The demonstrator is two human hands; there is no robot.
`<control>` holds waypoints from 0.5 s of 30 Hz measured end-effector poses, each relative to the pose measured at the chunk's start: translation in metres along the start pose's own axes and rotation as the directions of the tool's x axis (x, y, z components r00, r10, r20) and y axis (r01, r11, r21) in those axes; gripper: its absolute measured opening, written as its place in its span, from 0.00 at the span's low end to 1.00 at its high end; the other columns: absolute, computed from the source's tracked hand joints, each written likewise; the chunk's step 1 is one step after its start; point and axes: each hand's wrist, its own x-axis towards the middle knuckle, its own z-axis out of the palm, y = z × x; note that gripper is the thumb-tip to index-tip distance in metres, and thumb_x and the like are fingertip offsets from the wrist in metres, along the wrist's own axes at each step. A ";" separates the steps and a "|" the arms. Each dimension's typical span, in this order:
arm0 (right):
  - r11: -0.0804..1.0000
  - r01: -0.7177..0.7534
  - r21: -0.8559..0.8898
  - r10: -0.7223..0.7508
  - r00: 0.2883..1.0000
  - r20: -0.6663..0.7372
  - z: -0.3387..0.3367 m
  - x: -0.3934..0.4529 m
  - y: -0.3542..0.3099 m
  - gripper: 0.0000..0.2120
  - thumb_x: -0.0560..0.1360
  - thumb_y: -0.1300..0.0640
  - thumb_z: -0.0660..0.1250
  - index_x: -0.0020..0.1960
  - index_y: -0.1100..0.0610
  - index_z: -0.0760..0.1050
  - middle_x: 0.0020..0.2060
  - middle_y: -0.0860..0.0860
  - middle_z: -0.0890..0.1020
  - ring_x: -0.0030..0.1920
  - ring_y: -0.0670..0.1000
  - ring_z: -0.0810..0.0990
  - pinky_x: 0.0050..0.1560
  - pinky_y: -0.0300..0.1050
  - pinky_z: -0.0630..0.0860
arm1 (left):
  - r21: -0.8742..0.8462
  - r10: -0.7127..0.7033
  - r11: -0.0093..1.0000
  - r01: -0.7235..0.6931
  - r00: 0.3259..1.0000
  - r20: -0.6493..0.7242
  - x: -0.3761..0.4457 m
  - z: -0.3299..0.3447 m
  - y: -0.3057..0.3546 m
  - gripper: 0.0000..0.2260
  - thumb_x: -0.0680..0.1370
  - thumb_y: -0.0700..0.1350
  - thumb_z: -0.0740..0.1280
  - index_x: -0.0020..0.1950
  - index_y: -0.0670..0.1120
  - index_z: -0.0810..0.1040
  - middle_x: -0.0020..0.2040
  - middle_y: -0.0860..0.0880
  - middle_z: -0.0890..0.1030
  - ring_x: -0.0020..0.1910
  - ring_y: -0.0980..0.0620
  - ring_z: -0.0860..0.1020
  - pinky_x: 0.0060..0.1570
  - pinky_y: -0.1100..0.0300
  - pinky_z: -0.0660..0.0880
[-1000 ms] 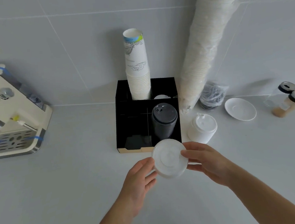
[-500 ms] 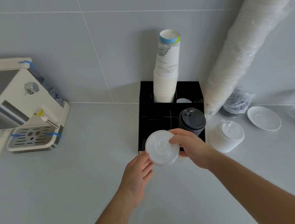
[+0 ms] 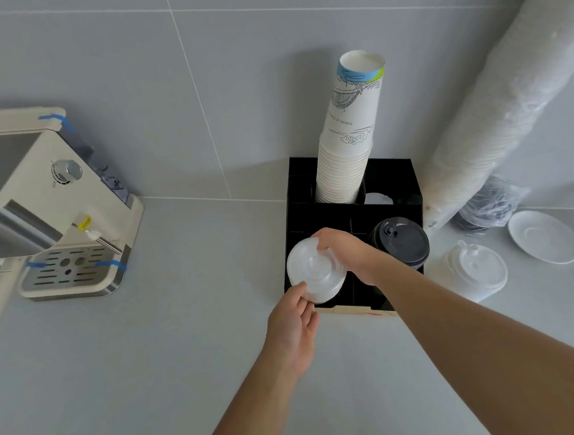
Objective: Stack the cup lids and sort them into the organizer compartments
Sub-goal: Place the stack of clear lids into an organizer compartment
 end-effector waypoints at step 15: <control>0.981 -0.123 0.148 0.137 0.986 -0.091 0.007 0.020 0.002 0.09 0.74 0.56 0.62 0.53 0.56 0.76 0.61 0.56 0.76 0.66 0.60 0.71 0.68 0.55 0.67 | -0.042 -0.053 0.998 0.049 0.994 -0.097 0.030 0.024 0.018 0.21 0.77 0.51 0.64 0.68 0.45 0.70 0.65 0.49 0.75 0.68 0.51 0.70 0.73 0.55 0.61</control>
